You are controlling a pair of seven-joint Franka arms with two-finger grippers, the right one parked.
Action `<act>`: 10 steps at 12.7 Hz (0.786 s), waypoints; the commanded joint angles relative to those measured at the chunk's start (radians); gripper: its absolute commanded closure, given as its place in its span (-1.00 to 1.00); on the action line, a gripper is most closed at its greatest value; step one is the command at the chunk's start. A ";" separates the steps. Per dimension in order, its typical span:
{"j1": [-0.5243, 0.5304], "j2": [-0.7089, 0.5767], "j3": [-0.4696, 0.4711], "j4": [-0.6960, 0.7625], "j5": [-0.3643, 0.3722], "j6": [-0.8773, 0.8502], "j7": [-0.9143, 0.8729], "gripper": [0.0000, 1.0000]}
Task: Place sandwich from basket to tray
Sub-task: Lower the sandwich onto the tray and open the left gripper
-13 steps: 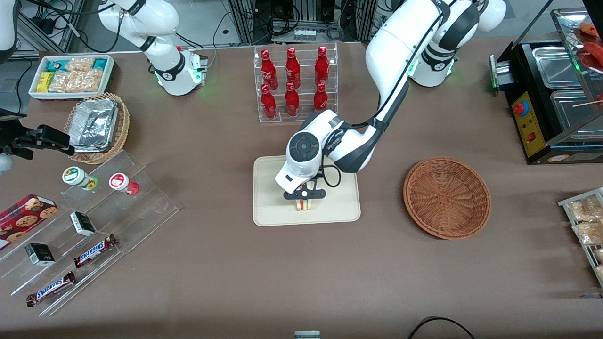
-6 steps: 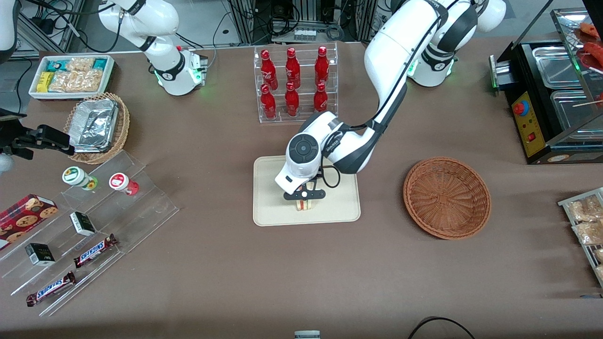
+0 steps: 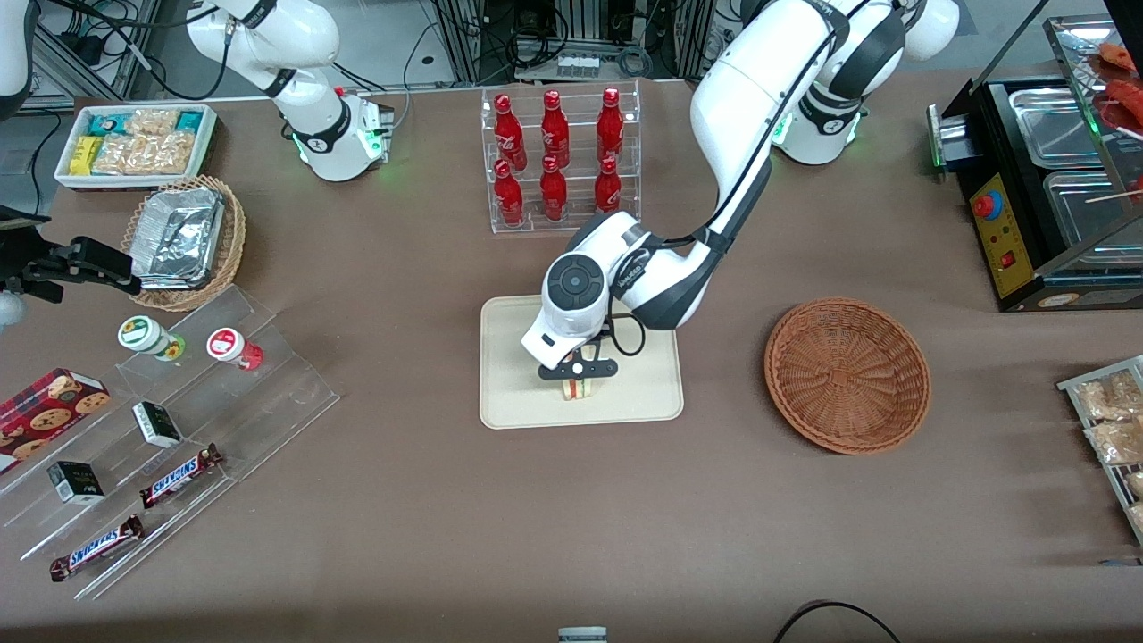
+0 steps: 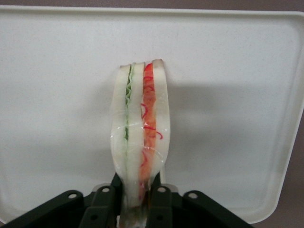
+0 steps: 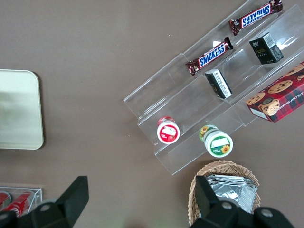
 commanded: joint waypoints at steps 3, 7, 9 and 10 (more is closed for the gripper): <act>-0.012 -0.007 0.009 0.018 0.014 0.002 -0.018 -1.00; 0.001 -0.089 0.012 0.025 0.015 -0.047 -0.005 -1.00; 0.010 -0.134 0.016 0.025 0.017 -0.077 0.010 -1.00; 0.011 -0.155 0.019 0.022 0.018 -0.092 0.065 -1.00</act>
